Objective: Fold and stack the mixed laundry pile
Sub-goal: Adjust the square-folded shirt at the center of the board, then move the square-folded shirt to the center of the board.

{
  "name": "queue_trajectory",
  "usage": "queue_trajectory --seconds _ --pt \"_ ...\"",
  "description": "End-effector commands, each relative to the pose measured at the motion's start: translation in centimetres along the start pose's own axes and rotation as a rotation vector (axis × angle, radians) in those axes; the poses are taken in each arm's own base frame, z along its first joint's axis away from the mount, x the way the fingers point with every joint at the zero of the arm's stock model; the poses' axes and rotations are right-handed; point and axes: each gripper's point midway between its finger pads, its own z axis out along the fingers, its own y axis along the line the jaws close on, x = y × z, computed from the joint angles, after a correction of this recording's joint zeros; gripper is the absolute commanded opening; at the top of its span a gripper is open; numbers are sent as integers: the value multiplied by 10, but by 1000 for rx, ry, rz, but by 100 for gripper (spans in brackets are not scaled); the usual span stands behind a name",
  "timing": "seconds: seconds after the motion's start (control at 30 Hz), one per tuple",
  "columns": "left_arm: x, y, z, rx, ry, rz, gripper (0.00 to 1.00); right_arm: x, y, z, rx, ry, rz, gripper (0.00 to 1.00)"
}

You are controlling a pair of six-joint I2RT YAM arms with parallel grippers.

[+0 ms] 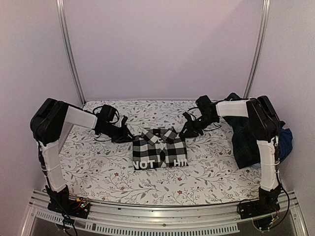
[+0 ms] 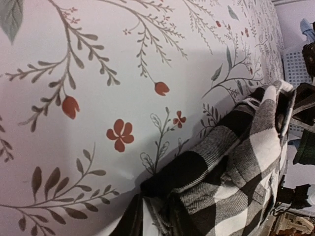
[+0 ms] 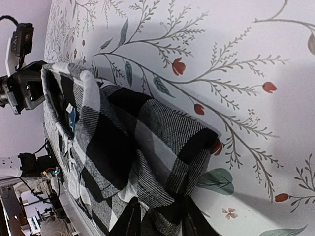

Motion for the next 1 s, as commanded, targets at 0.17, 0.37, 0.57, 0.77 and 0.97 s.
queue_trajectory --seconds 0.17,0.37,0.57,0.77,0.97 --pt "-47 -50 -63 -183 -204 247 100 -32 40 -53 49 -139 -85 66" --pt "-10 -109 -56 -213 -140 355 100 -46 71 -125 64 -286 -126 78" --pt "55 -155 10 -240 12 376 100 -37 67 -165 83 -358 -99 81" --pt "110 -139 73 -435 172 344 100 -19 71 -168 61 -343 -111 81" --pt "120 -62 59 -557 219 276 100 -9 71 -170 57 -341 -112 81"
